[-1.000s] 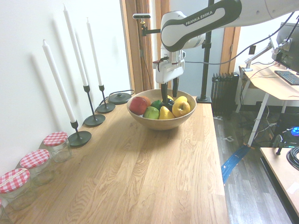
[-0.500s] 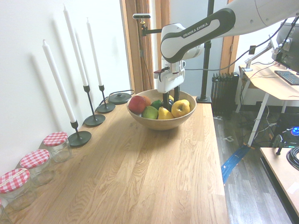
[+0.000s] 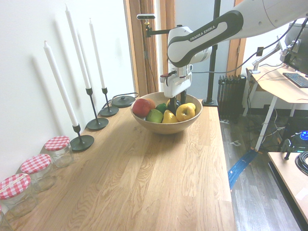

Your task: Take plum out of the basket

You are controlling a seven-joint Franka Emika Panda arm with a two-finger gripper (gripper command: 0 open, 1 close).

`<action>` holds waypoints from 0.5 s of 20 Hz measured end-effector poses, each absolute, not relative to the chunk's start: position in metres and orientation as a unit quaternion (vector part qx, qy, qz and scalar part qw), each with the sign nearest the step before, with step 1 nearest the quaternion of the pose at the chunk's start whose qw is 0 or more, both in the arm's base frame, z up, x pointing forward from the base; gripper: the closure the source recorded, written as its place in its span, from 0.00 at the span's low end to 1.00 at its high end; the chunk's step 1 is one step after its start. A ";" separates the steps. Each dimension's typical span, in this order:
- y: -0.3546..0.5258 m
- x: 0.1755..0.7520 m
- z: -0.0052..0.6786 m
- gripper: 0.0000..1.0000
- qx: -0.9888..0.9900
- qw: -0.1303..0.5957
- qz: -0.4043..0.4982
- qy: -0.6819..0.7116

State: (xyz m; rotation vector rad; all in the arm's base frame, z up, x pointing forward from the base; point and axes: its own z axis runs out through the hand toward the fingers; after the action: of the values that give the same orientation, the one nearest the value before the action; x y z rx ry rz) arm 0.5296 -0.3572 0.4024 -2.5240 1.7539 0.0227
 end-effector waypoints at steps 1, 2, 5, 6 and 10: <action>-0.358 0.528 0.402 1.00 -0.821 0.034 0.007 0.570; -0.358 0.527 0.403 1.00 -0.821 0.034 0.007 0.570; -0.358 0.527 0.407 1.00 -0.822 0.035 0.004 0.569; -0.357 0.526 0.409 1.00 -0.822 0.036 0.002 0.569; -0.351 0.527 0.427 1.00 -0.825 0.040 -0.011 0.563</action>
State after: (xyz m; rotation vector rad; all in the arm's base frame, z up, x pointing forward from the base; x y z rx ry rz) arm 0.5274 -0.3511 0.4266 -2.5290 1.7260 -0.0334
